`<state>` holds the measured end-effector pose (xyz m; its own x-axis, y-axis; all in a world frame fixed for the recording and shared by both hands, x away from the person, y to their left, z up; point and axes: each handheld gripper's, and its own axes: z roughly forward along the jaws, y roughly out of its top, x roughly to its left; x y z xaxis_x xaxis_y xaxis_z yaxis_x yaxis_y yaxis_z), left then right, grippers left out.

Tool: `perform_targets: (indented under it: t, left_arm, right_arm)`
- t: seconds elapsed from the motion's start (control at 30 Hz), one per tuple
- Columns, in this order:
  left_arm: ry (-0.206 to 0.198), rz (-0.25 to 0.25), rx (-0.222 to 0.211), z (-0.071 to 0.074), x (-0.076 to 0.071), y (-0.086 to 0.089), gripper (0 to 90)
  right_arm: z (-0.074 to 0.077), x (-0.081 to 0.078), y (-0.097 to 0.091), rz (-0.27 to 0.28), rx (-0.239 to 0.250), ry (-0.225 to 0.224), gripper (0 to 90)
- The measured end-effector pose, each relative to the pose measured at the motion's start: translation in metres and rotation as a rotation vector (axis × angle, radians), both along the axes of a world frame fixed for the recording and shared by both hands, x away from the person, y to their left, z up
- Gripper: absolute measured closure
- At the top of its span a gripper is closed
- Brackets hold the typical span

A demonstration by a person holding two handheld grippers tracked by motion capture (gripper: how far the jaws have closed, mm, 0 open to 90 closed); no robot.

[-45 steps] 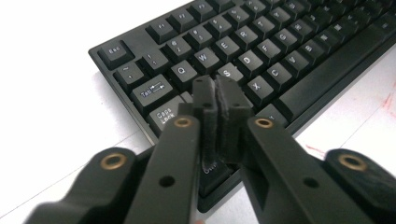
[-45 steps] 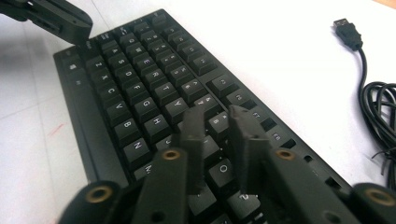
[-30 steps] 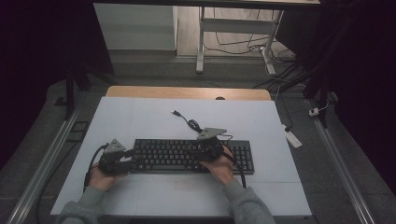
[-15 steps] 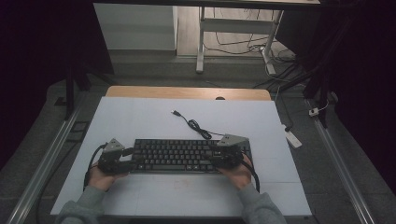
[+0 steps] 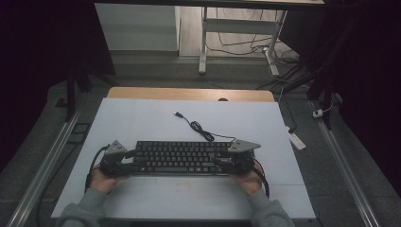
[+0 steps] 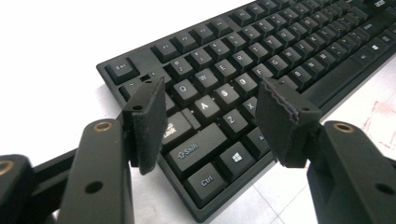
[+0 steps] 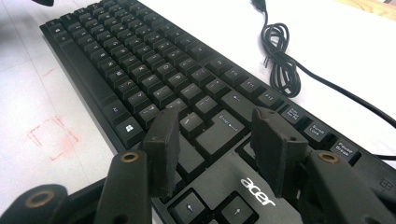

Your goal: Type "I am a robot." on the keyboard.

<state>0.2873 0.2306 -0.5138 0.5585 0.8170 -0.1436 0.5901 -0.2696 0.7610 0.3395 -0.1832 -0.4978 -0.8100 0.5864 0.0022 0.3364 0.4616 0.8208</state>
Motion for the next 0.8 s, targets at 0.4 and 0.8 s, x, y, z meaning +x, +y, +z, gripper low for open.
perform_targets:
  t: [0.4,0.8]
  left_arm:
    - [-0.023,-0.102,0.017,0.004,0.0,-0.023,64.4]
    - [-0.002,-0.191,0.066,0.002,0.004,-0.049,89.0]
  right_arm:
    - [-0.002,0.002,0.0,0.0,-0.012,0.003,51.9]
    - [-0.003,0.002,0.0,-0.006,-0.026,0.009,51.4]
